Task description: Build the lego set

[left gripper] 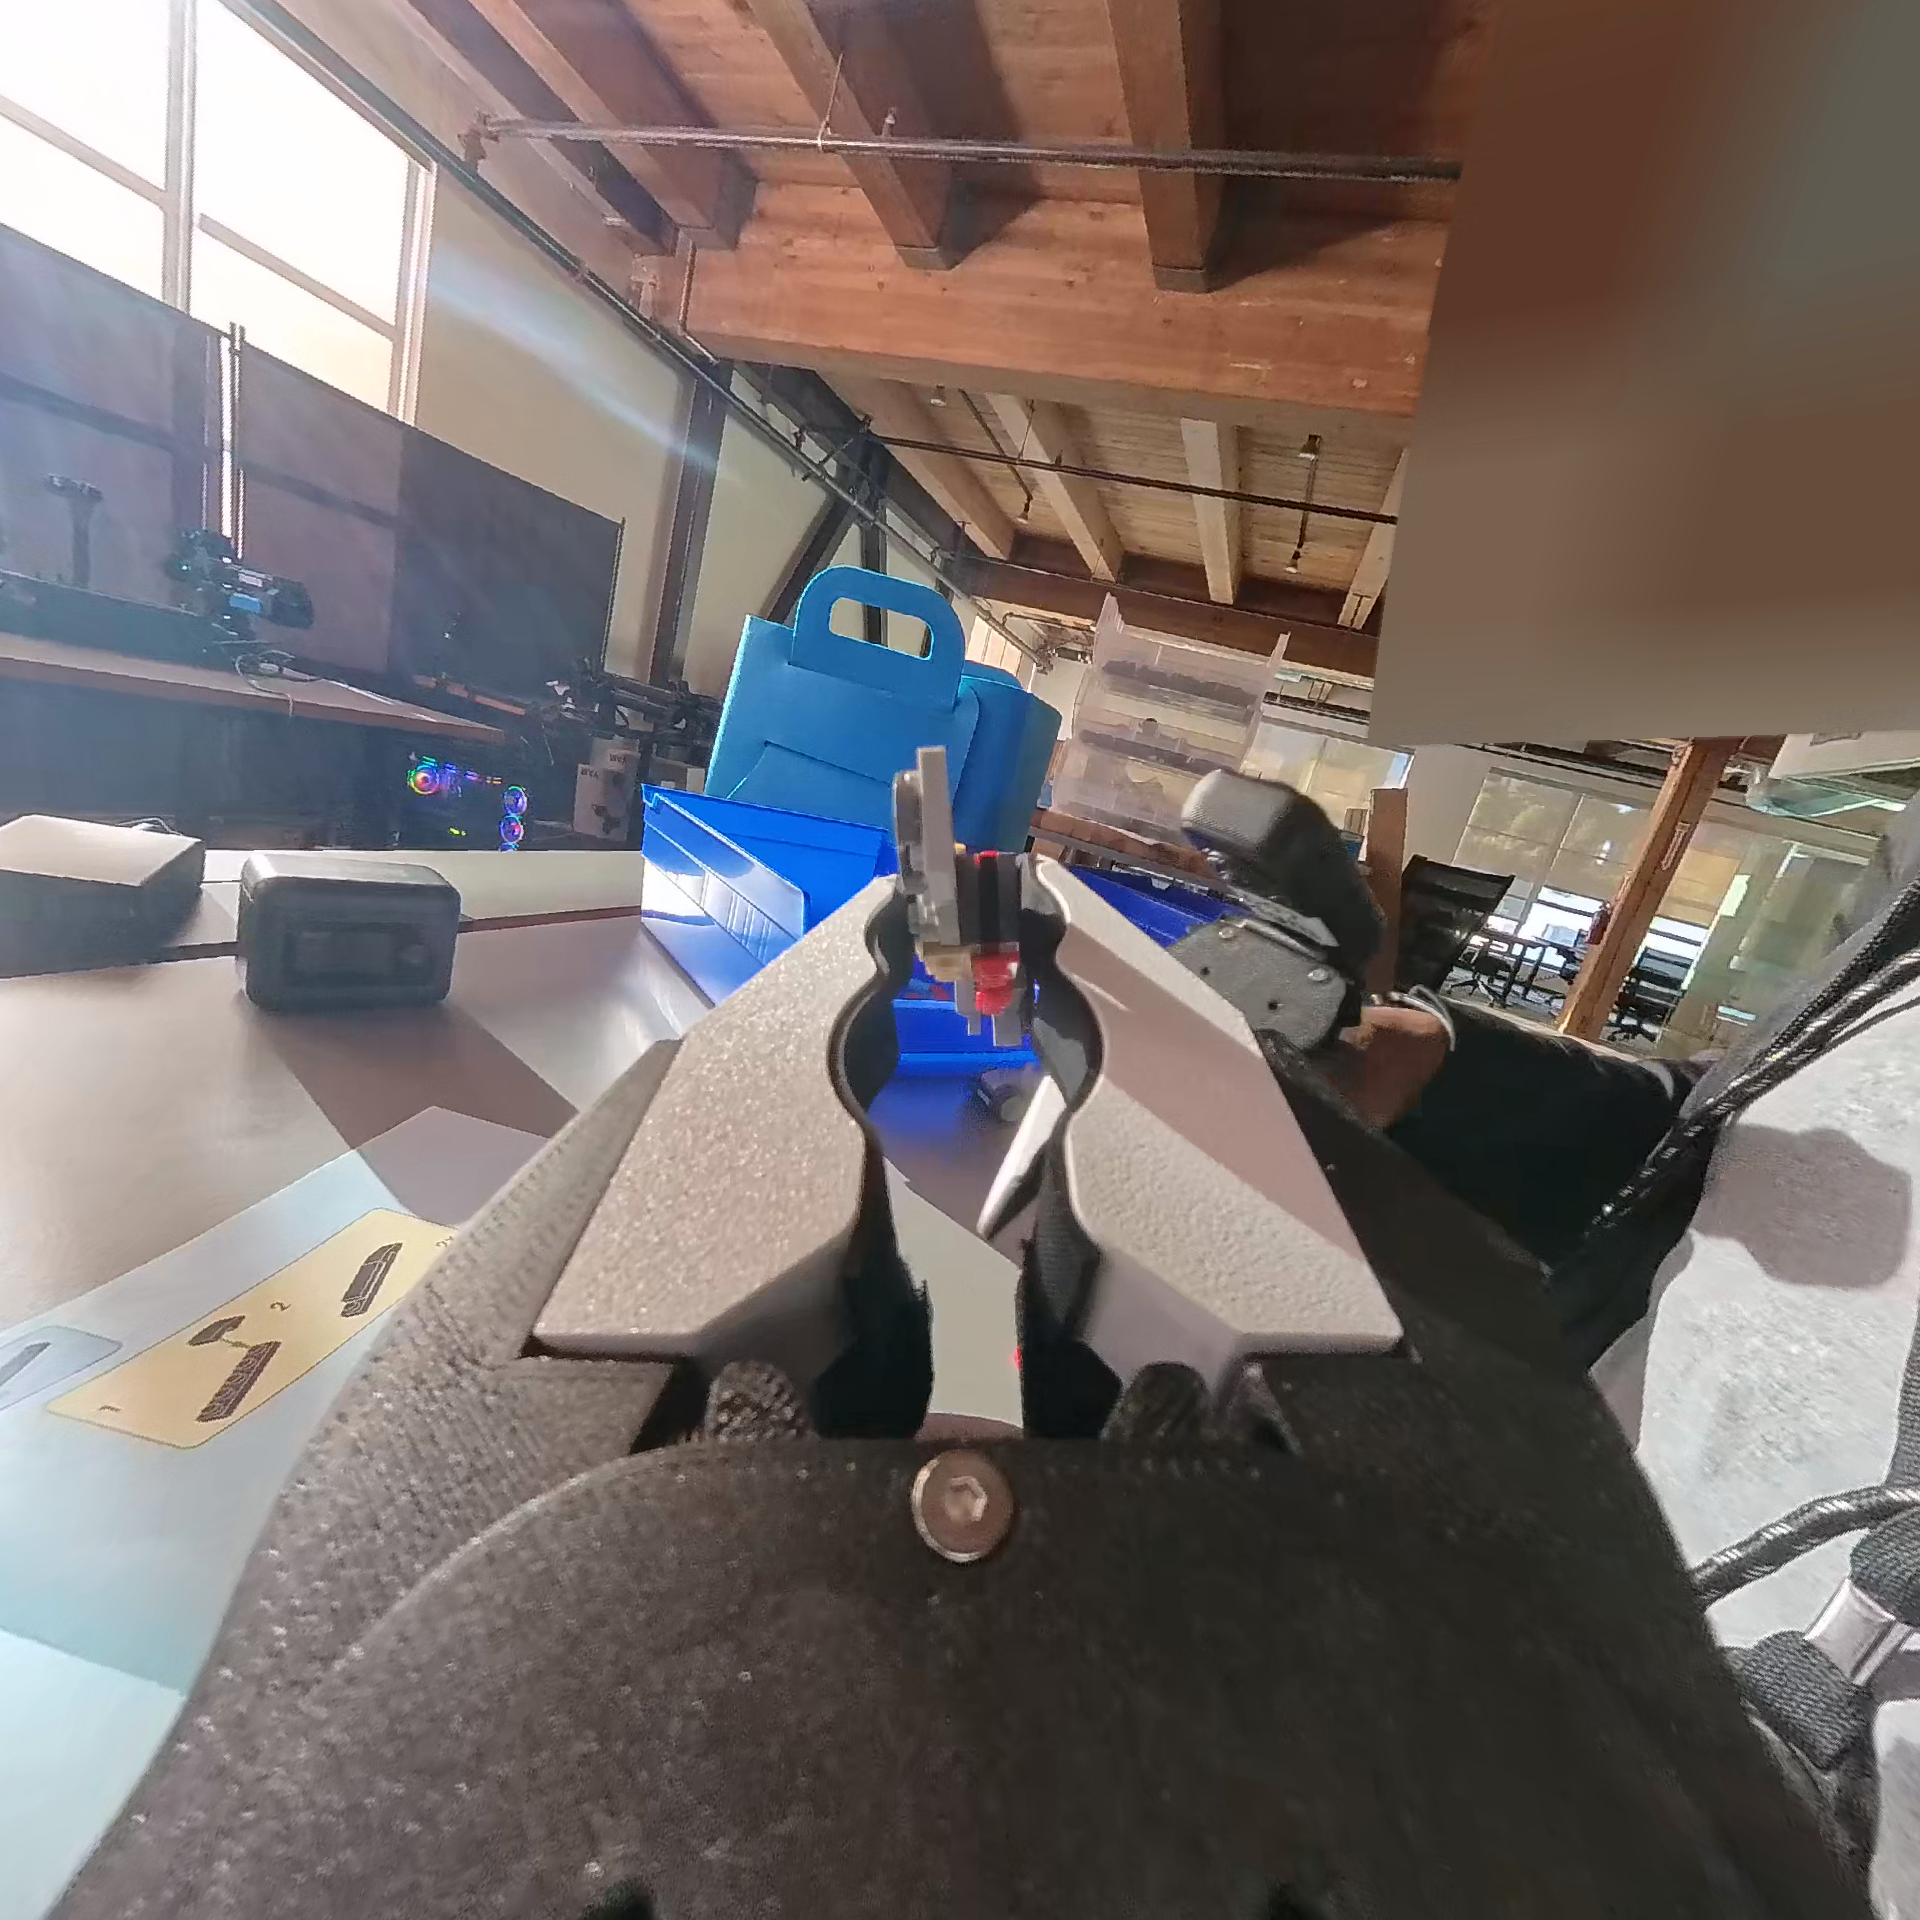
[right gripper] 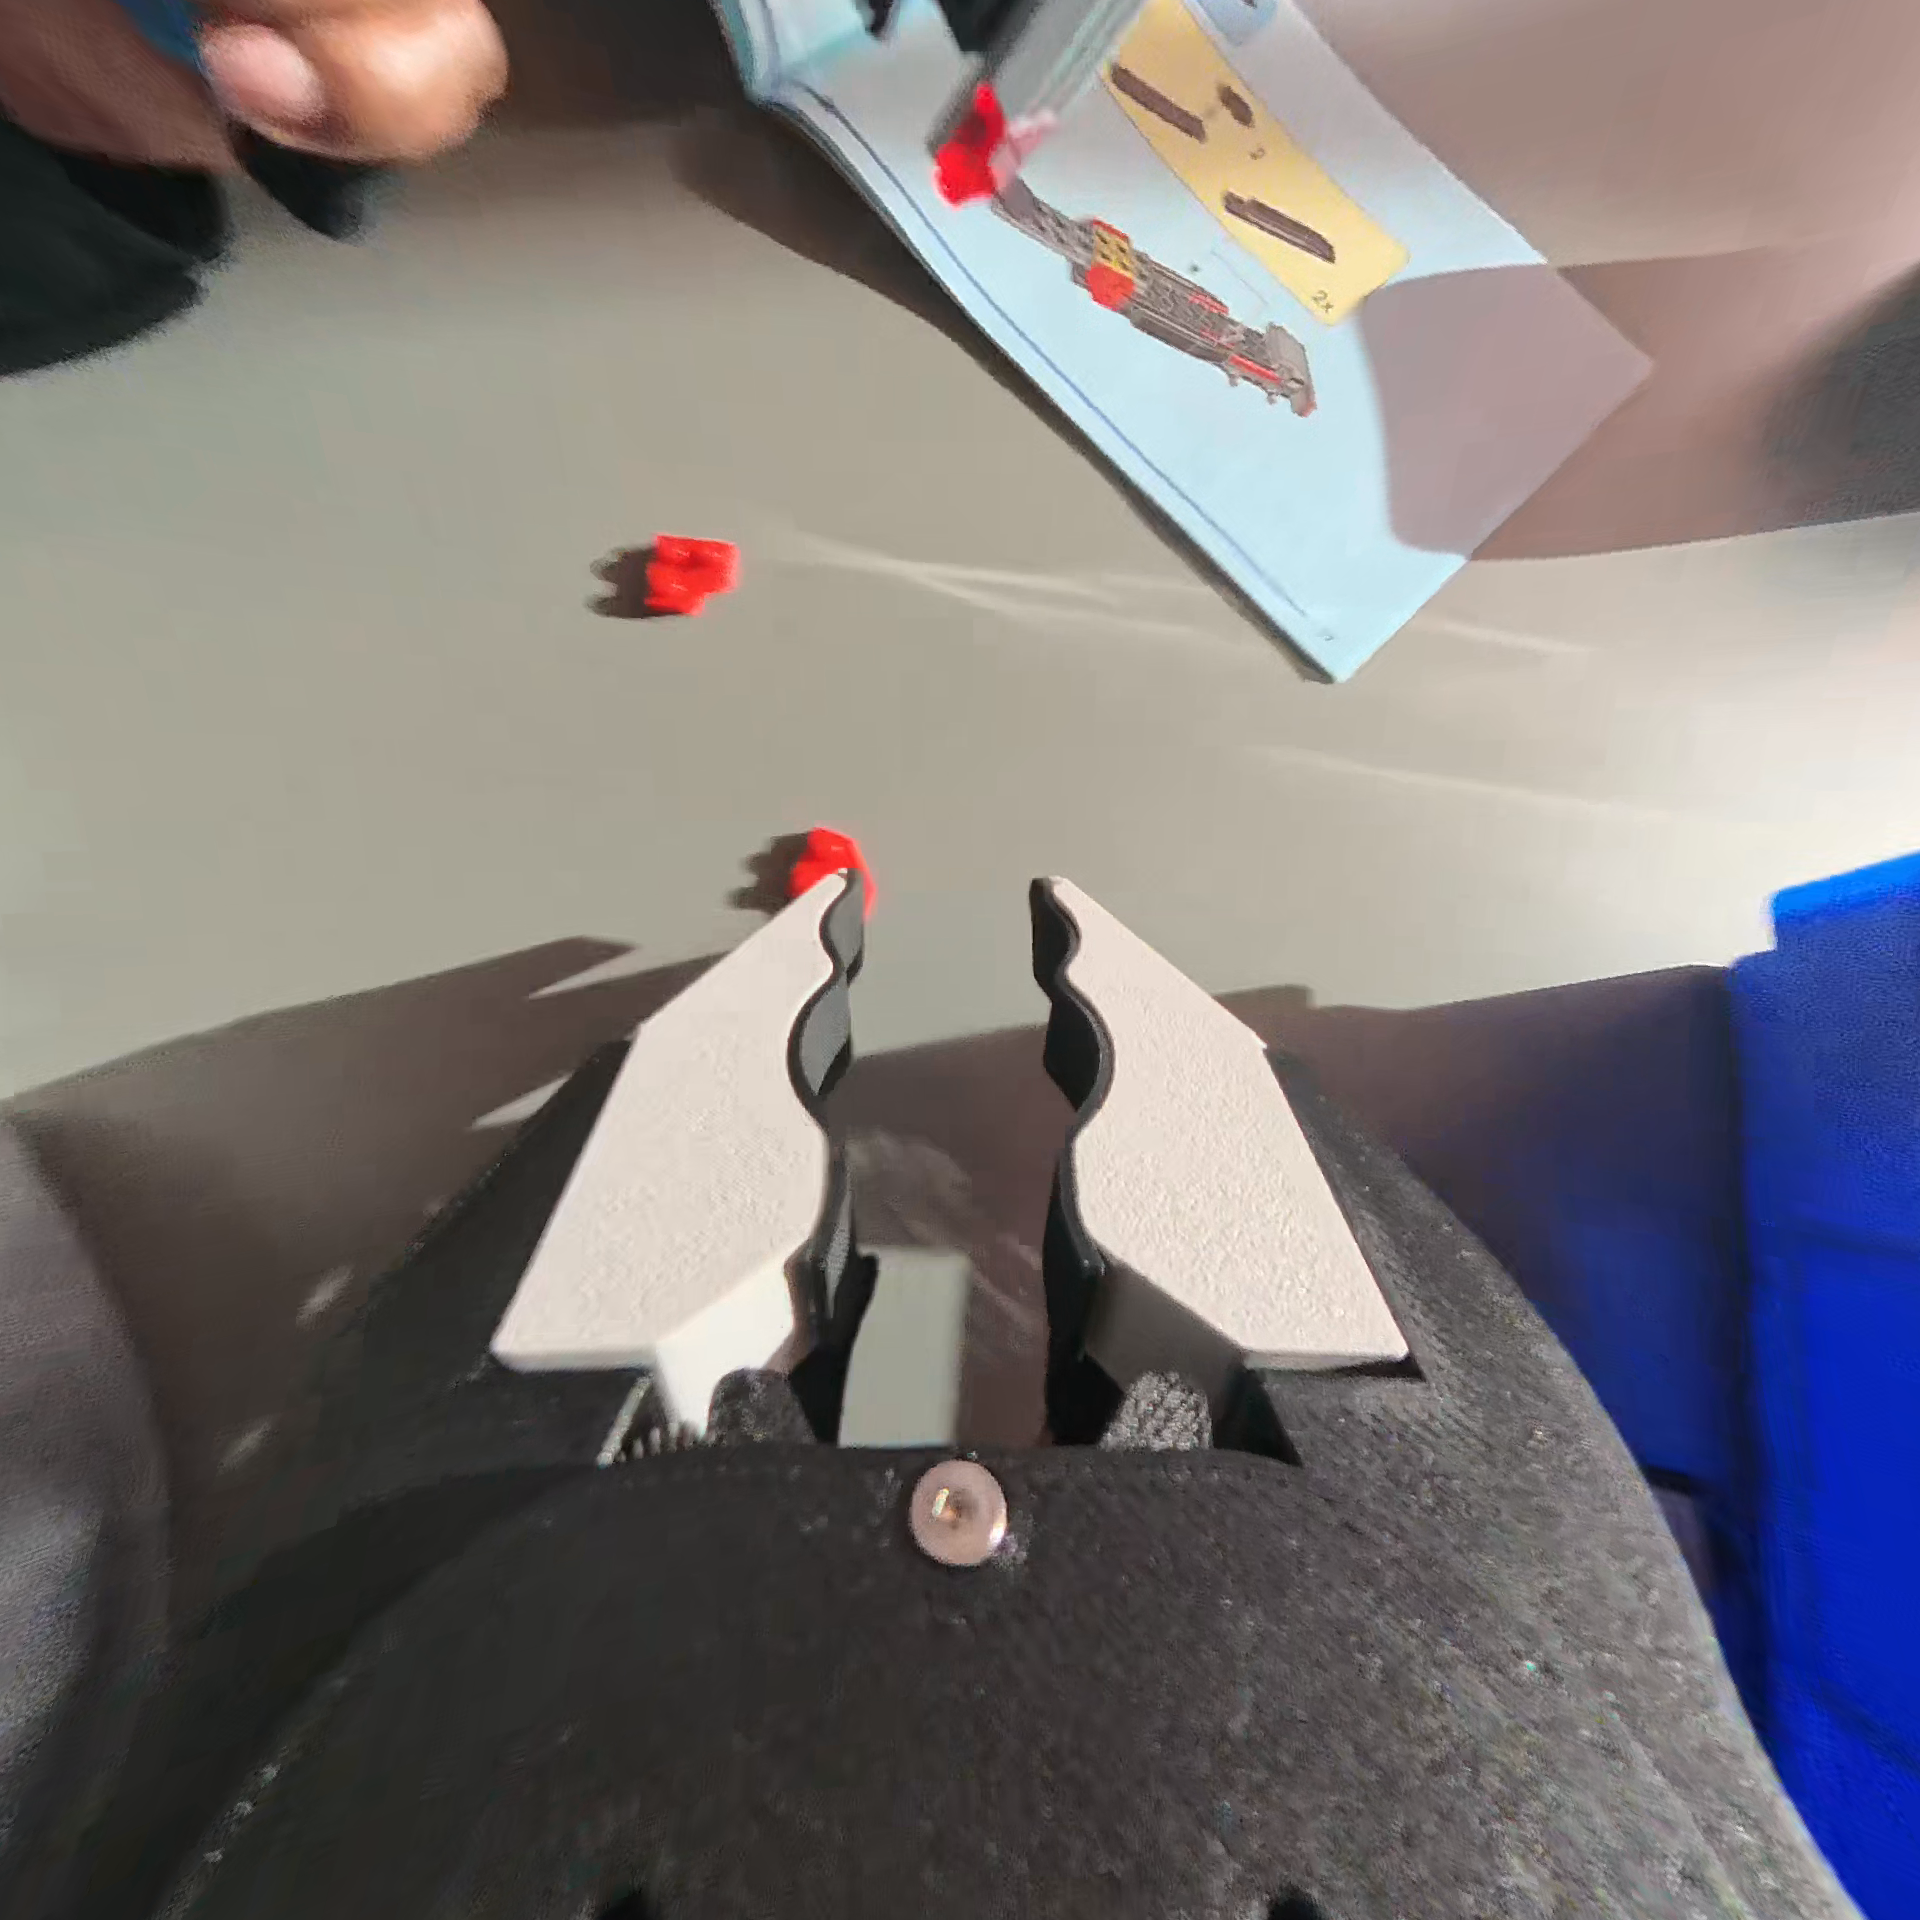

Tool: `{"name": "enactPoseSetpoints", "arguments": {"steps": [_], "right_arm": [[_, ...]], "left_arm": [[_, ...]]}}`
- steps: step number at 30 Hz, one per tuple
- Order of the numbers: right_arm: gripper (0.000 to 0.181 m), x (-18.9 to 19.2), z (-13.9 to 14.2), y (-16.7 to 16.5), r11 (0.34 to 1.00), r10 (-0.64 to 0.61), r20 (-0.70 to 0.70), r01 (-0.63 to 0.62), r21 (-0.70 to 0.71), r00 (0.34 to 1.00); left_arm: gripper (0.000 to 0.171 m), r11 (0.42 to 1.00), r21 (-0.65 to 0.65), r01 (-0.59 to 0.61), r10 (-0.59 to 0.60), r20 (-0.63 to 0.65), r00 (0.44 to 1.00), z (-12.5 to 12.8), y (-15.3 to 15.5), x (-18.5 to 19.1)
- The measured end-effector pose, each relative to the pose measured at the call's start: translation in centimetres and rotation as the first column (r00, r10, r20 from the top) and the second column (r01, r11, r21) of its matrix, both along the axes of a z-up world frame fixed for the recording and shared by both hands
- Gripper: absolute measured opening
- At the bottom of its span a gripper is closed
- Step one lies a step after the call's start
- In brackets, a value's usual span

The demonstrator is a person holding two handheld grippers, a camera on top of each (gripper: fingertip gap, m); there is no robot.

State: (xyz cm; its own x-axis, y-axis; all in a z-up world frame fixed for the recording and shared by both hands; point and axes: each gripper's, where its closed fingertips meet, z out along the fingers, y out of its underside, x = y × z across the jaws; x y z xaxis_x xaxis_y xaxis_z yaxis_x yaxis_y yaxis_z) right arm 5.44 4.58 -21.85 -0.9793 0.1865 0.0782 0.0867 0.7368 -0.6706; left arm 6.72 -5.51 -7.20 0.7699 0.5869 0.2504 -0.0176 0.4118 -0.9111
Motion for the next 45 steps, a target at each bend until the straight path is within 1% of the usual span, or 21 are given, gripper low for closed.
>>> {"name": "enactPoseSetpoints", "arguments": {"steps": [2,3,5,6,9,13,17,19,22,23,26,28,30,32,33,35,37,39,41,43,45], "right_arm": [[0.037,1.5,0.3,-0.2,0.999,-0.002,0.066,0.005,-0.042,0.998],[0.039,1.9,0.0,-0.4,0.999,-0.009,0.071,0.012,-0.041,0.997],[0.043,2.1,-1.2,-0.5,1.0,-0.028,0.044,0.028,0.009,0.999],[0.045,1.9,-1.7,-0.5,0.999,-0.038,0.018,0.037,0.031,0.999],[0.044,1.3,-1.6,-0.3,0.998,-0.05,-0.006,0.05,0.035,0.999],[0.044,-1.1,-1.4,0.9,0.994,-0.075,-0.091,0.082,0.076,0.993],[0.044,-2.6,-1.3,1.4,0.988,-0.124,-0.124,0.134,0.079,0.985],[0.041,-2.2,-1.0,1.4,0.985,-0.159,-0.082,0.163,0.05,0.984],[0.04,-0.7,-0.7,0.5,0.979,-0.204,0.056,0.205,-0.021,0.977],[0.04,-0.3,-0.9,0.2,0.977,-0.21,0.072,0.212,-0.022,0.975],[0.039,0.0,-1.7,-0.3,0.976,-0.217,0.032,0.217,0.007,0.976],[0.035,-0.1,-1.5,-0.5,0.979,-0.203,0.006,0.203,0.004,0.979],[0.037,-0.1,0.0,-1.2,0.984,-0.168,-0.014,0.167,-0.067,0.986],[0.047,0.0,3.3,-2.4,0.968,-0.117,-0.033,0.107,-0.226,0.993],[0.05,0.2,5.1,-3.1,0.945,-0.087,-0.012,0.079,-0.318,0.996],[0.053,0.8,8.2,-4.6,0.876,-0.007,0.113,0.06,-0.479,0.994],[0.059,1.7,9.5,-6.0,0.826,0.097,0.259,0.067,-0.56,0.961],[0.054,2.5,10.8,-7.1,0.769,0.187,0.312,0.059,-0.636,0.932],[0.03,2.6,11.6,-7.5,0.731,0.216,0.304,0.053,-0.68,0.928],[0.029,2.6,12.0,-7.6,0.719,0.237,0.273,0.021,-0.695,0.932],[0.029,2.4,12.1,-7.5,0.724,0.242,0.224,-0.022,-0.69,0.944]], "left_arm": [[0.02,1.0,0.012,0.009,-0.009,0.004,1.0,0.1,0.0,0.0],[0.02,1.0,0.02,0.016,-0.016,0.004,1.0,0.2,0.1,0.0],[0.02,0.999,0.029,0.024,-0.024,0.001,1.0,0.3,0.2,0.1],[0.02,0.999,0.028,0.024,-0.024,0.001,1.0,0.3,0.2,0.1],[0.019,0.999,0.029,0.019,-0.019,0.002,1.0,0.2,0.0,0.1],[0.02,0.999,0.04,0.025,-0.025,-0.001,1.0,0.4,0.0,0.2],[0.02,0.999,0.028,0.024,-0.024,0.001,1.0,0.2,0.1,0.2],[0.02,0.999,0.03,0.02,-0.02,-0.001,1.0,0.2,0.0,0.2],[0.02,0.999,0.042,0.026,-0.025,-0.015,1.0,0.5,0.0,0.3],[0.02,0.999,0.045,0.032,-0.031,-0.023,0.999,0.6,0.0,0.4],[0.02,0.998,0.038,0.039,-0.038,-0.025,0.999,0.6,0.2,0.5],[0.02,0.998,0.047,0.045,-0.043,-0.04,0.998,0.8,0.2,0.7],[0.02,0.996,0.068,0.053,-0.049,-0.057,0.997,1.2,0.0,0.9],[0.02,0.994,0.093,0.064,-0.058,-0.061,0.996,1.4,-0.1,1.1],[0.02,0.992,0.107,0.072,-0.066,-0.062,0.996,1.5,-0.2,1.1],[0.02,0.986,0.137,0.095,-0.086,-0.07,0.994,1.8,-0.2,1.3],[0.02,0.98,0.163,0.113,-0.101,-0.079,0.992,2.1,-0.3,1.5],[0.02,0.976,0.179,0.125,-0.112,-0.083,0.99,2.2,-0.4,1.7],[0.02,0.971,0.192,0.142,-0.128,-0.081,0.988,2.2,-0.4,1.8],[0.02,0.964,0.214,0.156,-0.142,-0.078,0.987,2.3,-0.7,1.9],[0.02,0.96,0.211,0.185,-0.174,-0.071,0.982,2.3,-0.5,2.1]]}}
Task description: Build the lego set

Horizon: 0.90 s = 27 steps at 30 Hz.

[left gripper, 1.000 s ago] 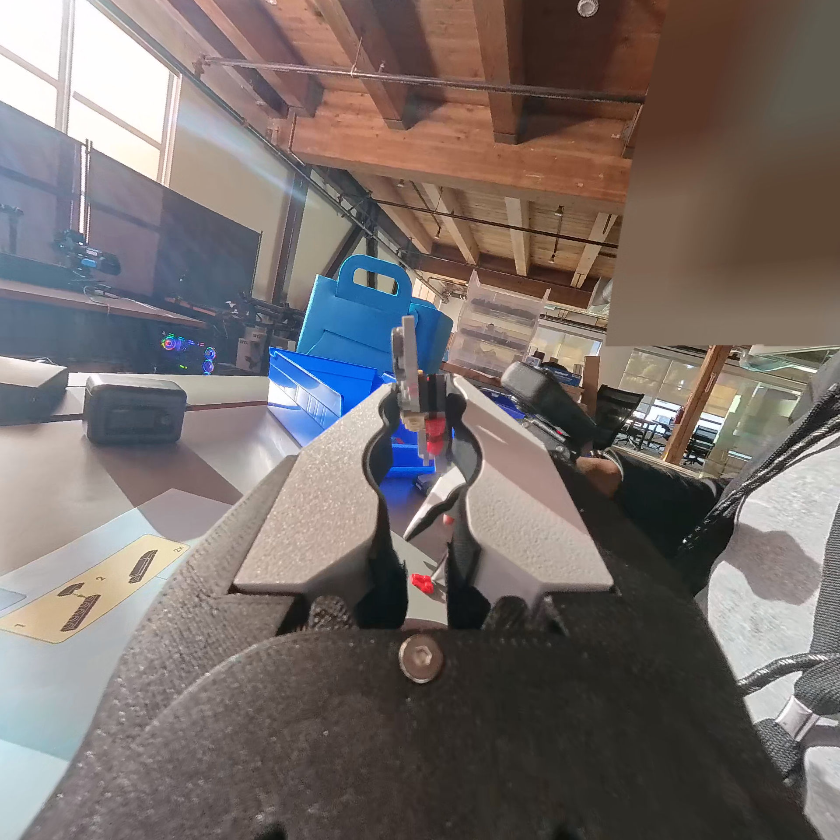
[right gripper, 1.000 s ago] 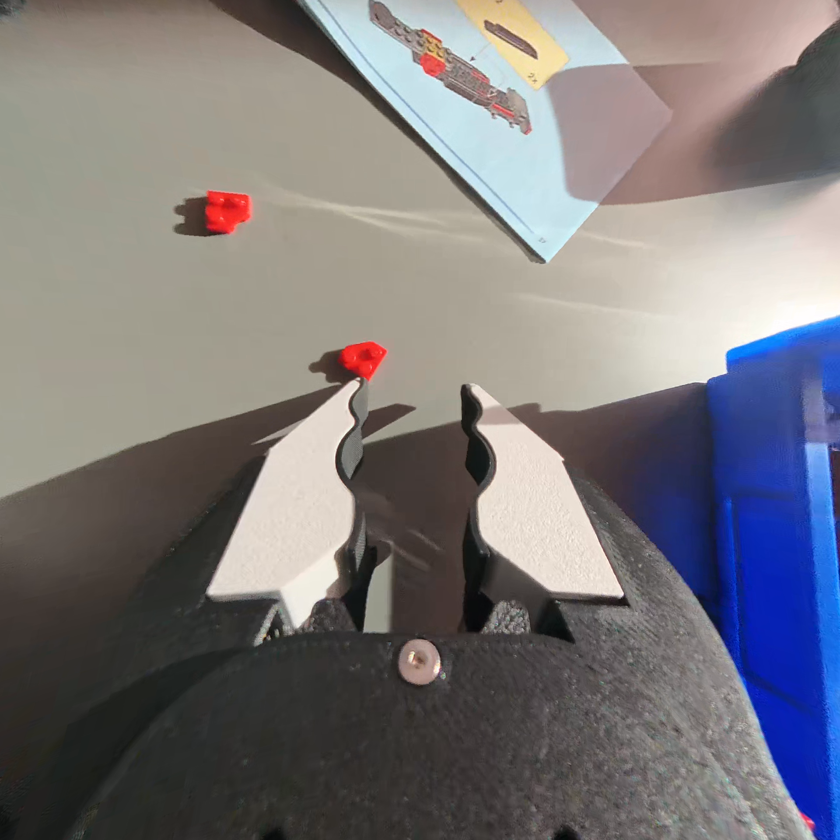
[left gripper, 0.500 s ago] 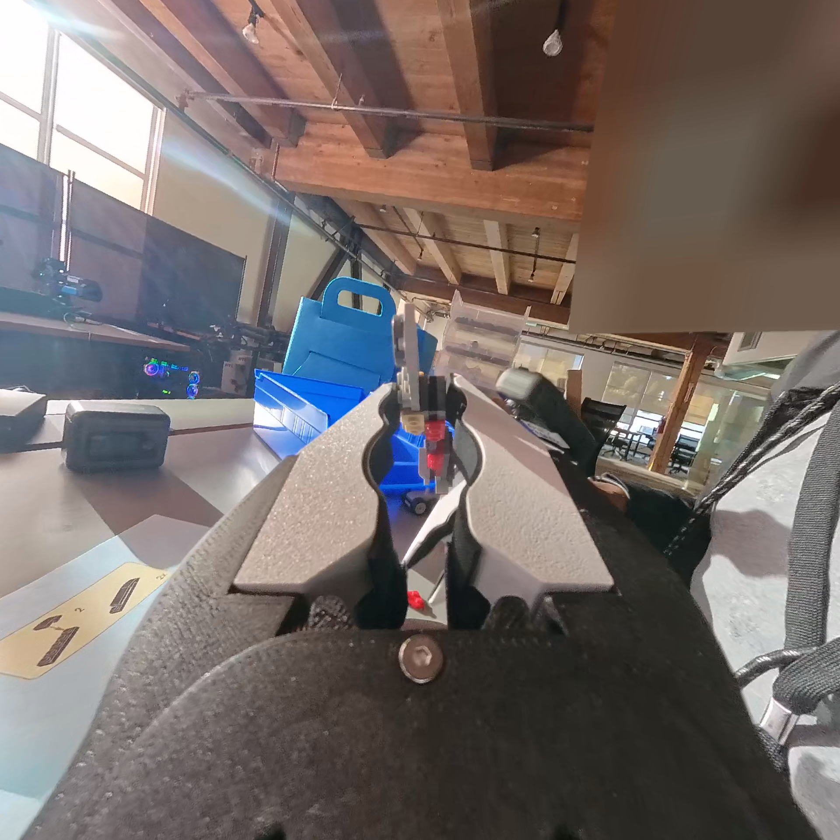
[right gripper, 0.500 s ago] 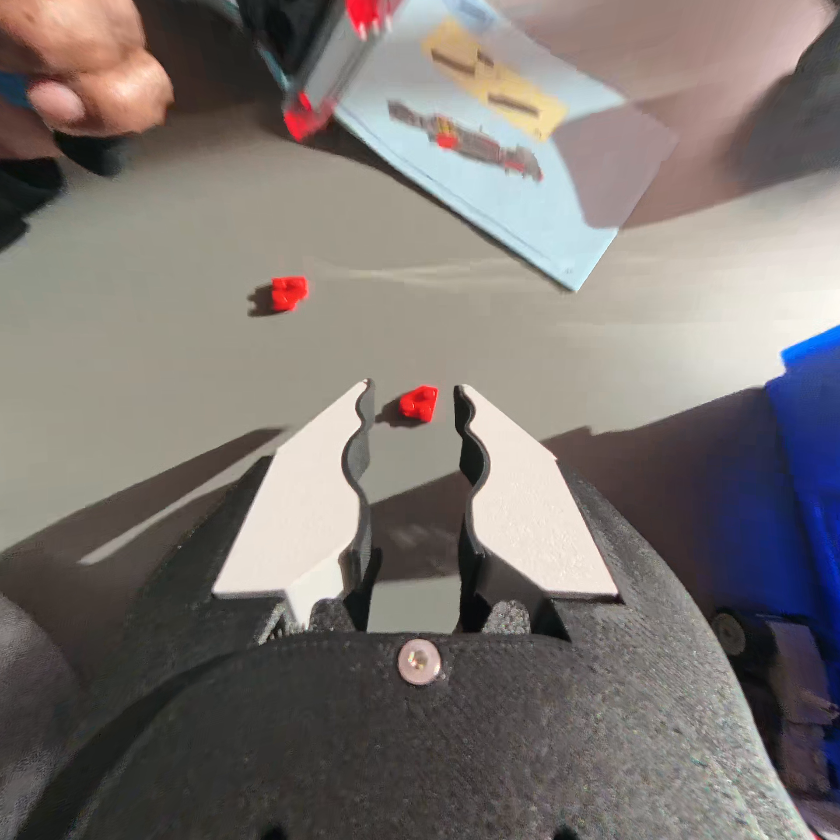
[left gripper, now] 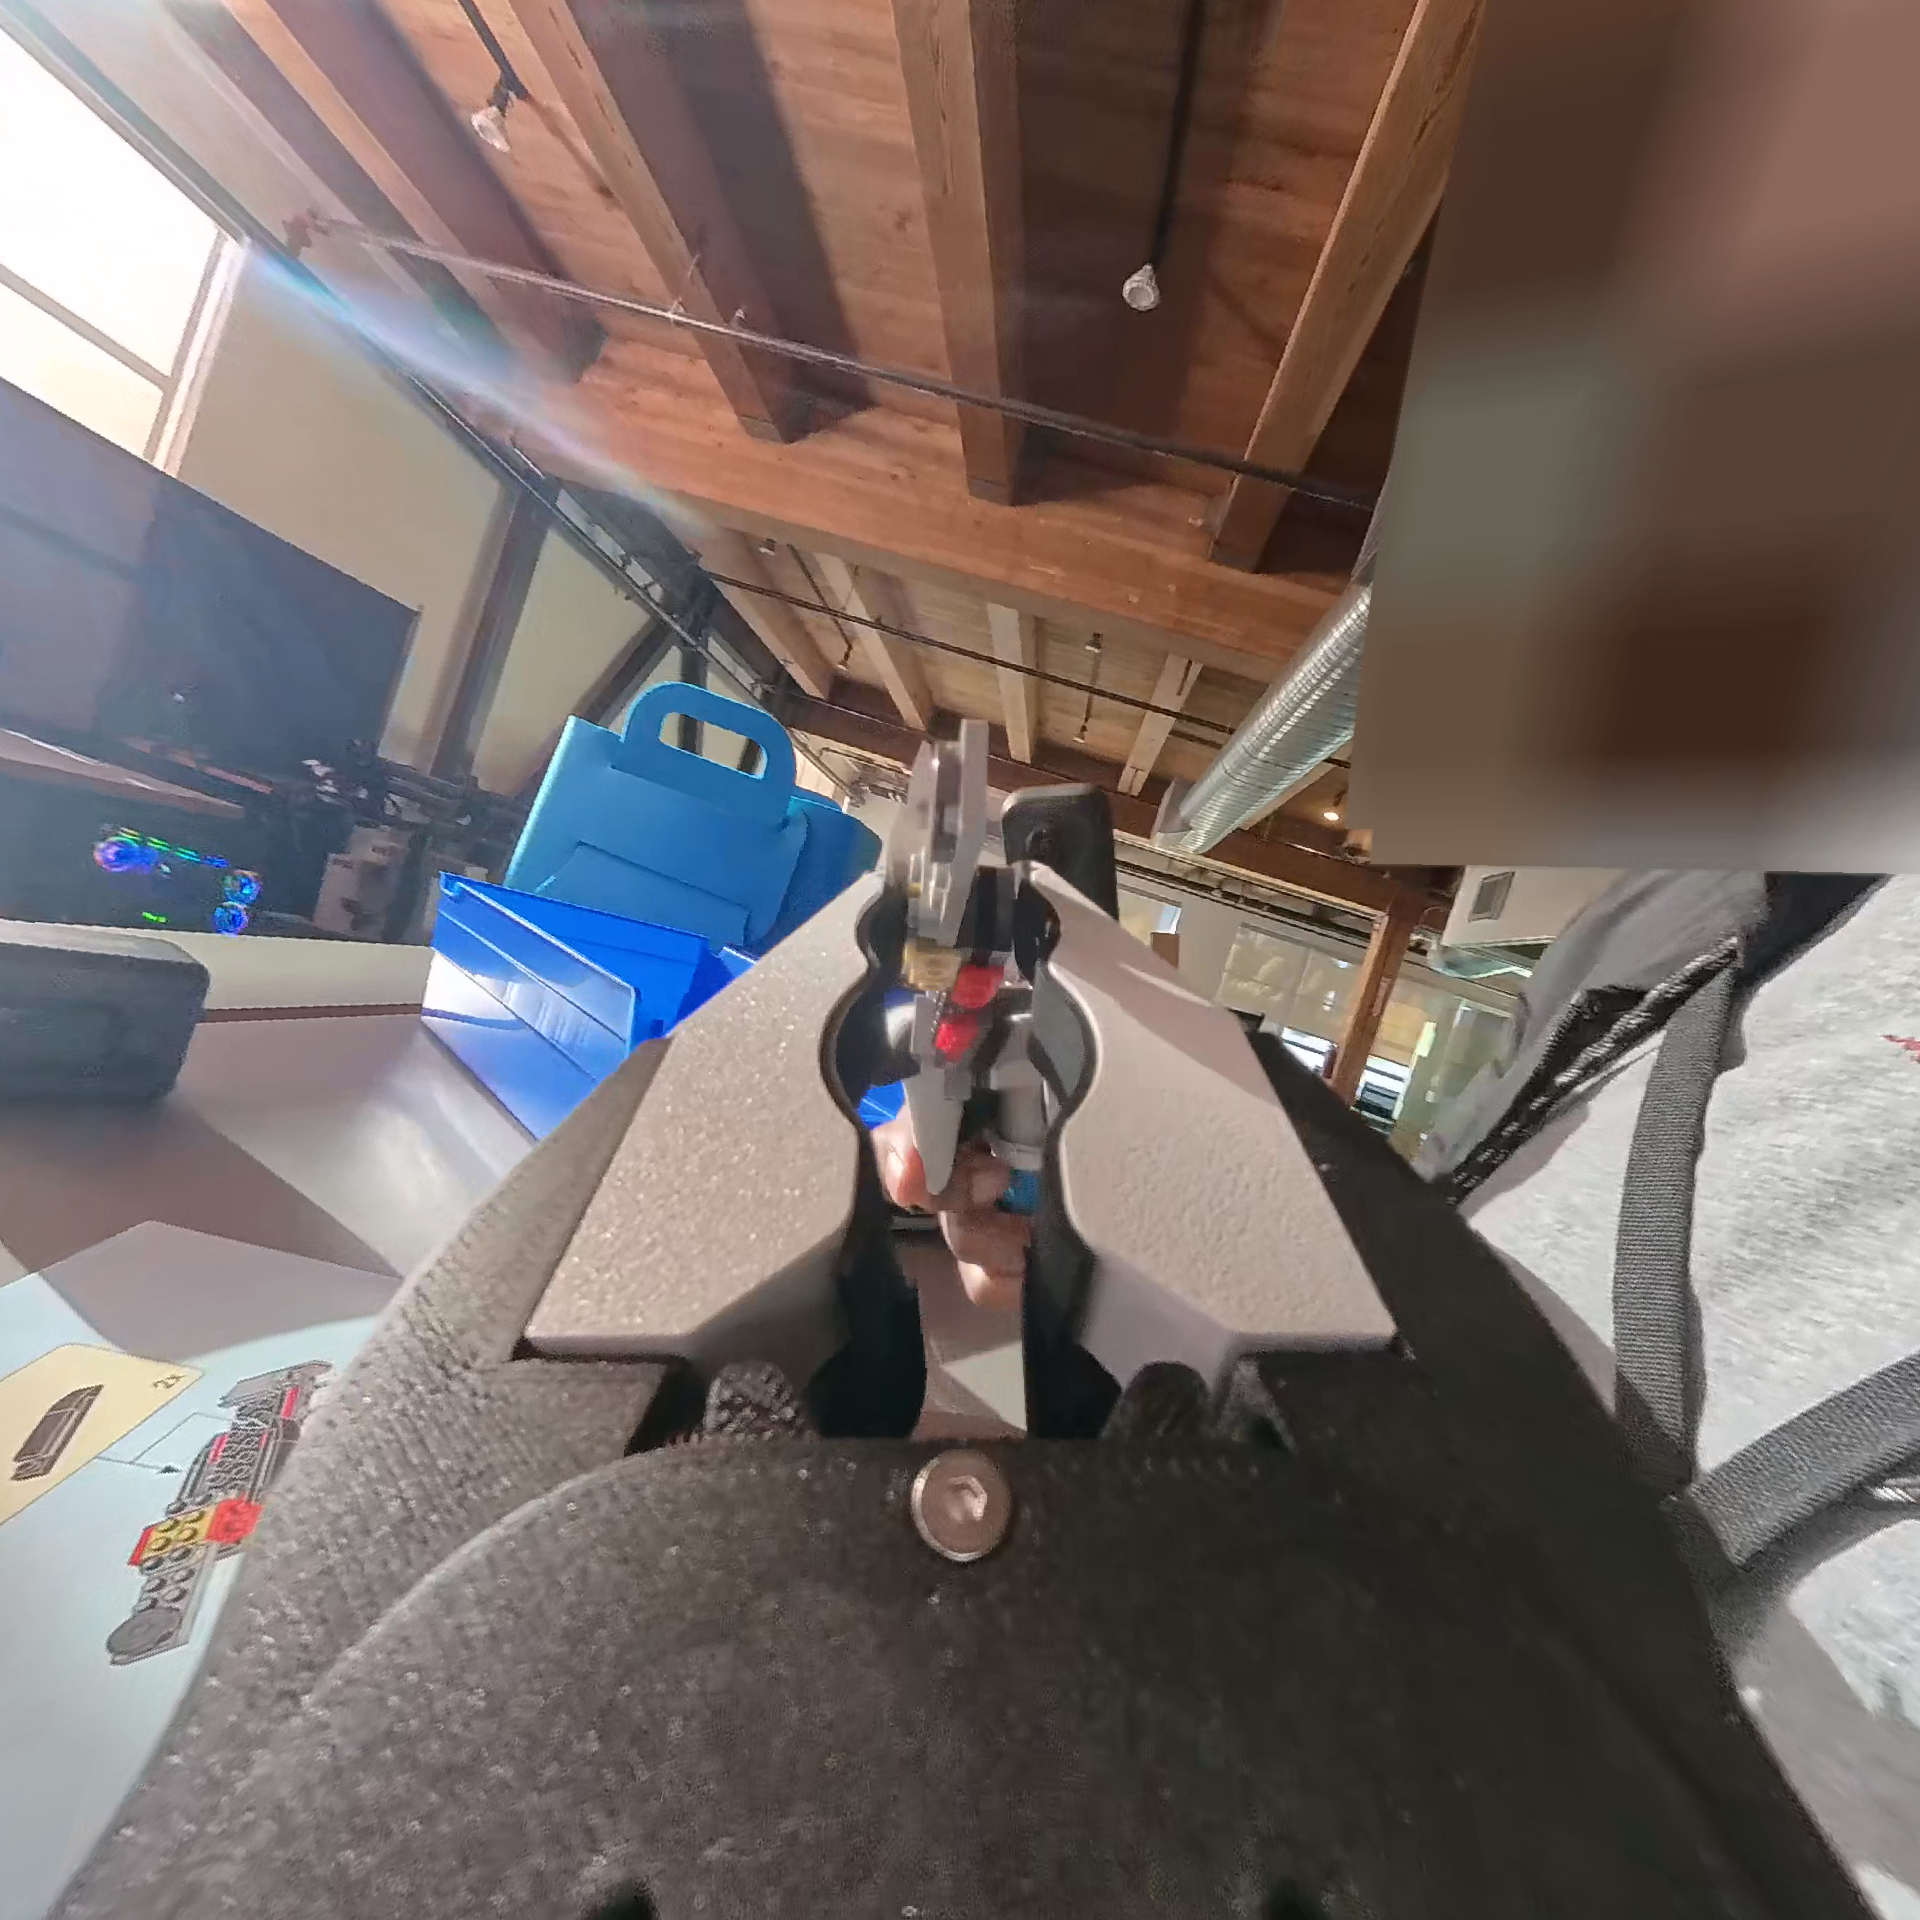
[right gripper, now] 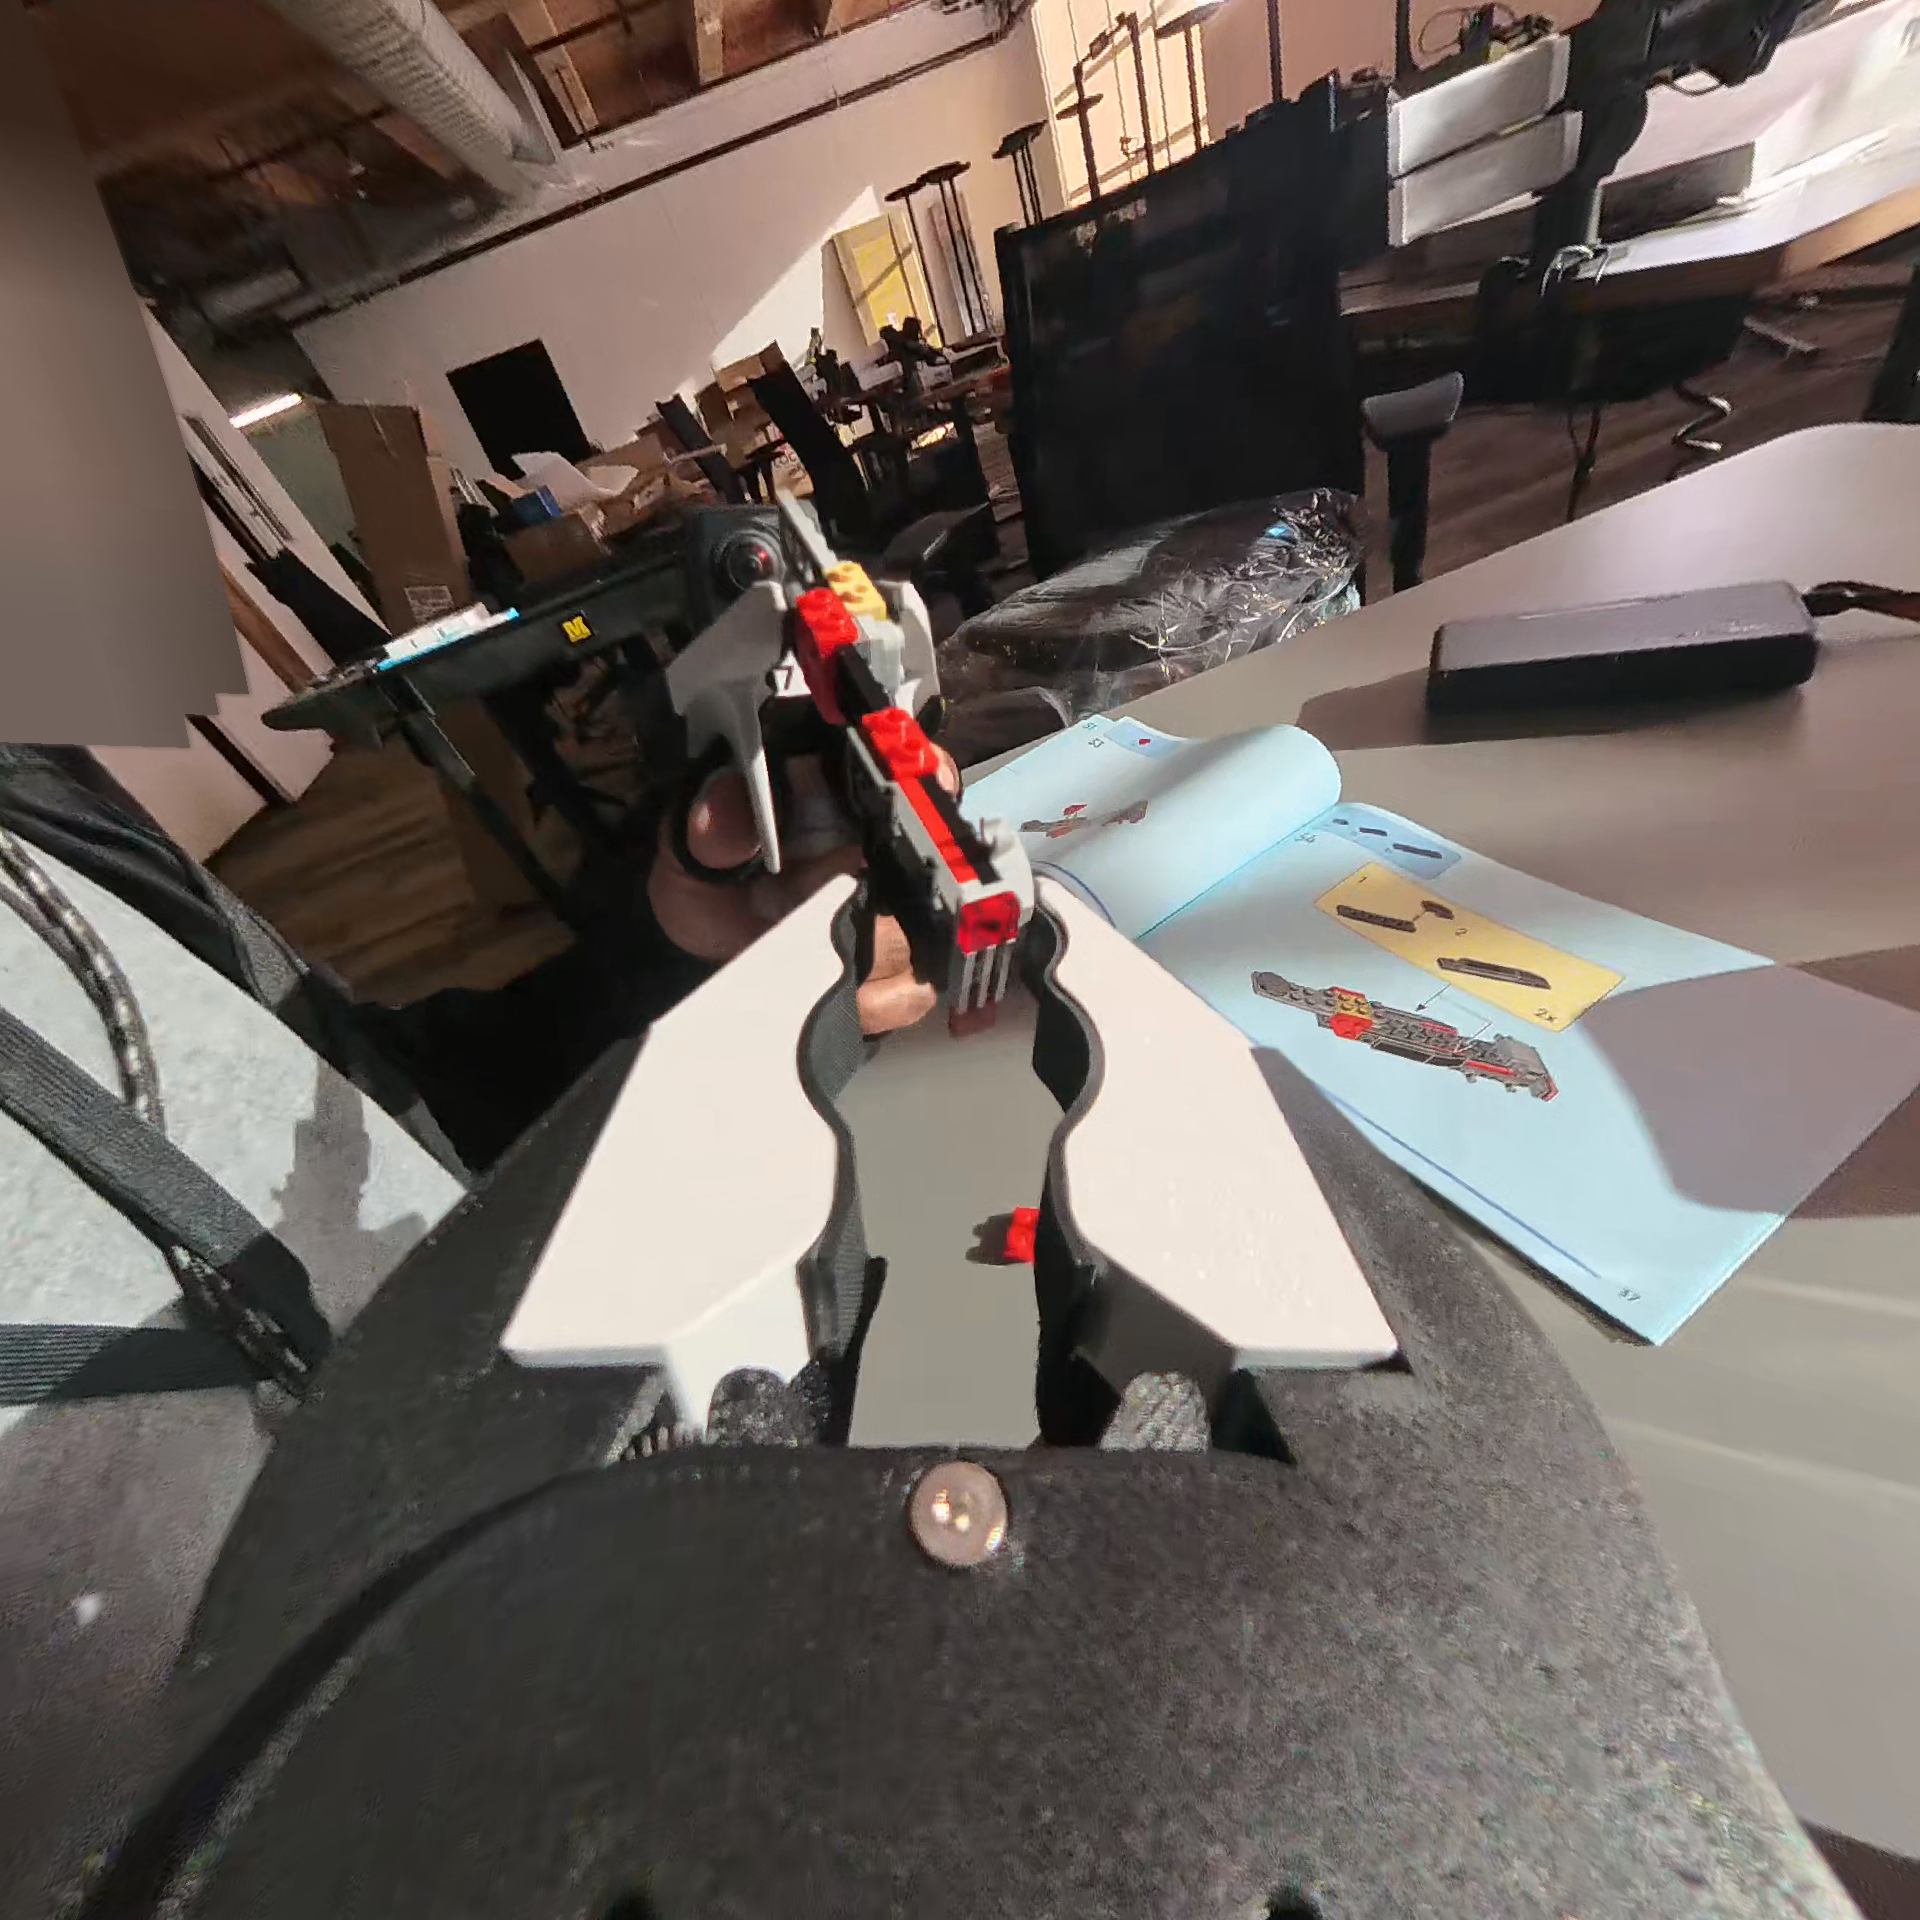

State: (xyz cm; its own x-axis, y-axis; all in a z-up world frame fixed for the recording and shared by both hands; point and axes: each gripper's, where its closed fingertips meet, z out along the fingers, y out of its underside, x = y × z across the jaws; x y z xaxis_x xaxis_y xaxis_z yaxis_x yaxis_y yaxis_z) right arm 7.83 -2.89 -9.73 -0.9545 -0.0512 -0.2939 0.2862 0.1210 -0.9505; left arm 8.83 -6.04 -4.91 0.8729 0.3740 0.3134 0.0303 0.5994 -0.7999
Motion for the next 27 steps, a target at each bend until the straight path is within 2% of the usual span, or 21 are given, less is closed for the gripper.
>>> {"name": "enactPoseSetpoints", "arguments": {"steps": [4,12,17,22,27], "right_arm": [[0.029,-0.3,0.6,0.7,1.0,0.016,-0.101,-0.015,0.012,0.995],[0.028,-0.2,1.5,1.3,0.999,0.053,-0.209,-0.052,0.01,0.977],[0.028,-0.3,1.4,1.4,0.997,0.074,-0.241,-0.072,0.016,0.968],[0.028,0.0,1.1,1.4,0.994,0.106,-0.267,-0.1,0.036,0.958],[0.029,-0.4,1.1,1.3,0.995,0.093,-0.264,-0.081,0.057,0.96]], "left_arm": [[0.026,0.998,-0.051,0.035,-0.036,-0.011,0.999,-0.2,0.8,0.5],[0.028,0.97,-0.242,-0.027,0.024,-0.015,1.0,-1.8,1.7,0.2],[0.027,0.961,-0.276,-0.018,0.019,0.002,1.0,-2.4,2.2,0.1],[0.02,0.966,-0.257,-0.004,0.001,-0.01,1.0,-2.0,2.1,0.3],[0.02,0.953,-0.297,-0.066,0.051,-0.058,0.997,-2.0,2.0,0.2]]}}
